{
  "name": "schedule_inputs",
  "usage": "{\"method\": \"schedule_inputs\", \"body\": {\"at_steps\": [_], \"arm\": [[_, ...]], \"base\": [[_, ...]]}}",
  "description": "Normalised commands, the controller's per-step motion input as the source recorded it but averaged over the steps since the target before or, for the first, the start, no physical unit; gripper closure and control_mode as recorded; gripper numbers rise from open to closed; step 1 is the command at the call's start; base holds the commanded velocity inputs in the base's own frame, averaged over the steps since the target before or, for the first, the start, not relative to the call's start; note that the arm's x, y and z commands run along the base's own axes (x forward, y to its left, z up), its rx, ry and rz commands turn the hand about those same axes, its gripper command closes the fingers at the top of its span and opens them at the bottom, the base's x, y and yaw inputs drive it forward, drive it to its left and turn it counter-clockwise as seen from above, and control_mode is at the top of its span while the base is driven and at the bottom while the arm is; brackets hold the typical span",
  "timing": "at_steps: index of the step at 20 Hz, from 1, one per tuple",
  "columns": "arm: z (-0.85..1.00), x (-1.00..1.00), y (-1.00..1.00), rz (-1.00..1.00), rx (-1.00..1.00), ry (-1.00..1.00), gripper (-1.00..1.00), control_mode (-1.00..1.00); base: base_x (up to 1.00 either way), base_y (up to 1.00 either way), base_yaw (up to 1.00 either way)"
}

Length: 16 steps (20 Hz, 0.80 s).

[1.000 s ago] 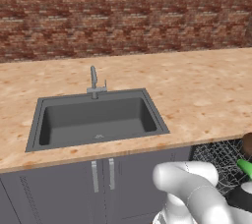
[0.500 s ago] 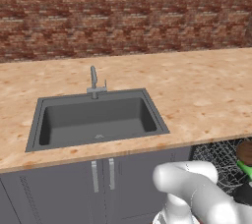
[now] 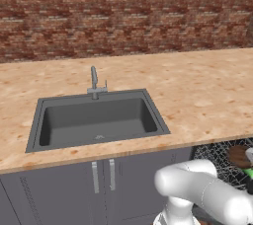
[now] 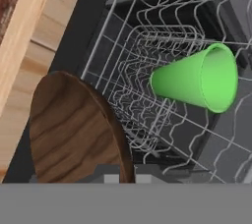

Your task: Pick up the cup and bowl from the counter, place them in the dishwasher, and close the dishwasher door.

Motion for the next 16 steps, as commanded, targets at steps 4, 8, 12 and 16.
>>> {"method": "schedule_inputs", "body": {"at_steps": [4, 8, 12, 16], "arm": [[-0.56, 0.22, 0.00, 0.00, 0.00, 0.06, 1.00, -1.00], [-0.52, 0.11, 0.00, 0.00, 0.00, 0.02, 1.00, -1.00], [-0.34, 0.11, 0.00, 0.00, 0.00, 0.00, 1.00, -1.00], [-0.27, 0.14, -0.01, 0.00, 0.00, 0.00, 1.00, -1.00]], "base": [[0.00, 0.00, 0.00], [0.00, 0.00, 0.00], [0.00, 0.00, 0.00], [0.00, 0.00, 0.00]]}}
